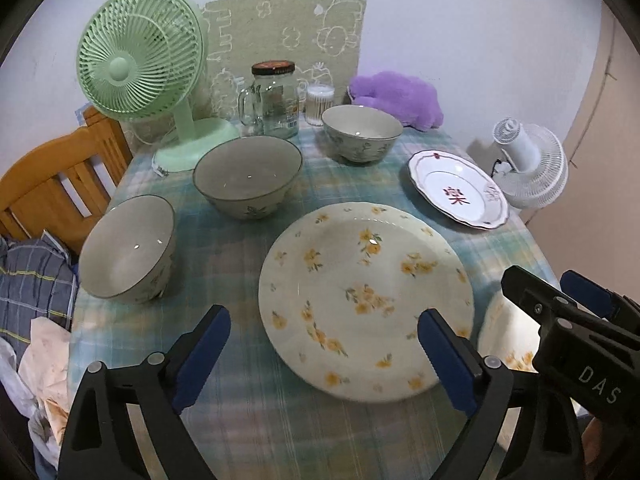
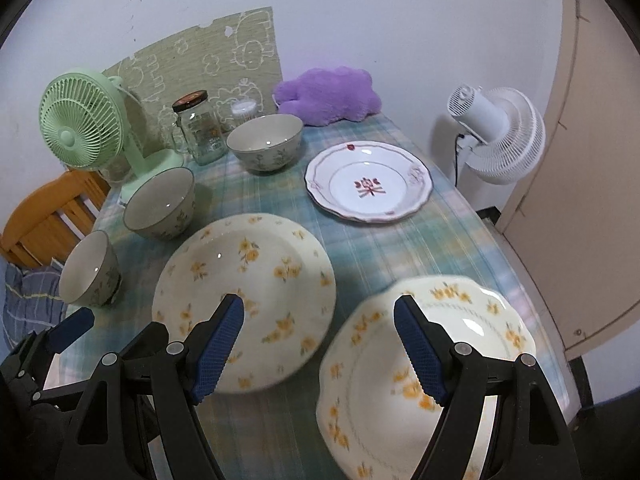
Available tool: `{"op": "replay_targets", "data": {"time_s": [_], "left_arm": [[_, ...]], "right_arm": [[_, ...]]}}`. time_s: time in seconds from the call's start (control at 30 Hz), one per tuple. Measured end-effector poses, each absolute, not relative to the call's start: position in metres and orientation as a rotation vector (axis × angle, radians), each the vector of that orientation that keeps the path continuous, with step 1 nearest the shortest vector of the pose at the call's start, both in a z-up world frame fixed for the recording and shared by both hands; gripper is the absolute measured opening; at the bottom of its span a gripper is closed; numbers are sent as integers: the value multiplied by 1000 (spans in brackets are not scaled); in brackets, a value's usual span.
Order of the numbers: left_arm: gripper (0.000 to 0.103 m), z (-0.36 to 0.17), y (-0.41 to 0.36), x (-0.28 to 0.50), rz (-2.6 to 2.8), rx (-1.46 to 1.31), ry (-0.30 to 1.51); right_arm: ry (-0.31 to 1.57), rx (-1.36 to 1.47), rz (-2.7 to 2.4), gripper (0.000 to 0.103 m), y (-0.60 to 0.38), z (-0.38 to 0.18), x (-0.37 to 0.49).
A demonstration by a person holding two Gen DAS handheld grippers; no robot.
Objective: Organize plates and bowls
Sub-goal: 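Move both grippers to the beaded-rim yellow-flower plate and grasp its rim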
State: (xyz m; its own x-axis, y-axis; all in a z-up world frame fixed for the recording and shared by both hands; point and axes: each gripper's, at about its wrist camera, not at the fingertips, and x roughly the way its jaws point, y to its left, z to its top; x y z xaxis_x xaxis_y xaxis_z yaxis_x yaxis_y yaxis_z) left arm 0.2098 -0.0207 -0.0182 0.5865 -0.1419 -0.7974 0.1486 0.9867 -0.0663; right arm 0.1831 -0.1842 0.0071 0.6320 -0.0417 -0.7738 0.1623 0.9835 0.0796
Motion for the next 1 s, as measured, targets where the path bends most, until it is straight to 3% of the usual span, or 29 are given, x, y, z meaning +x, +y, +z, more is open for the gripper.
{"op": "replay_targets", "data": {"time_s": [0.17,0.33,0.67,0.77,1.0], "left_arm": [[97,-37,-25,236,-131,9,959],[97,-55,-29,261,-94,-17,1000],[93,-86,-33,289,-42,-13,1038],[89,-94,-34,291,-33,-6,1055],[84,-103,-34,293,-17,14,1070]], "right_arm": [[906,96,-70,81,-183,-9,220],[912,69,-43,92,-182,-25,251],[985,103,-28,93,-189,-64,296],[1006,96,-22,92,-188,-74,302],[1070,125,12,74,-188,-93,311]]}}
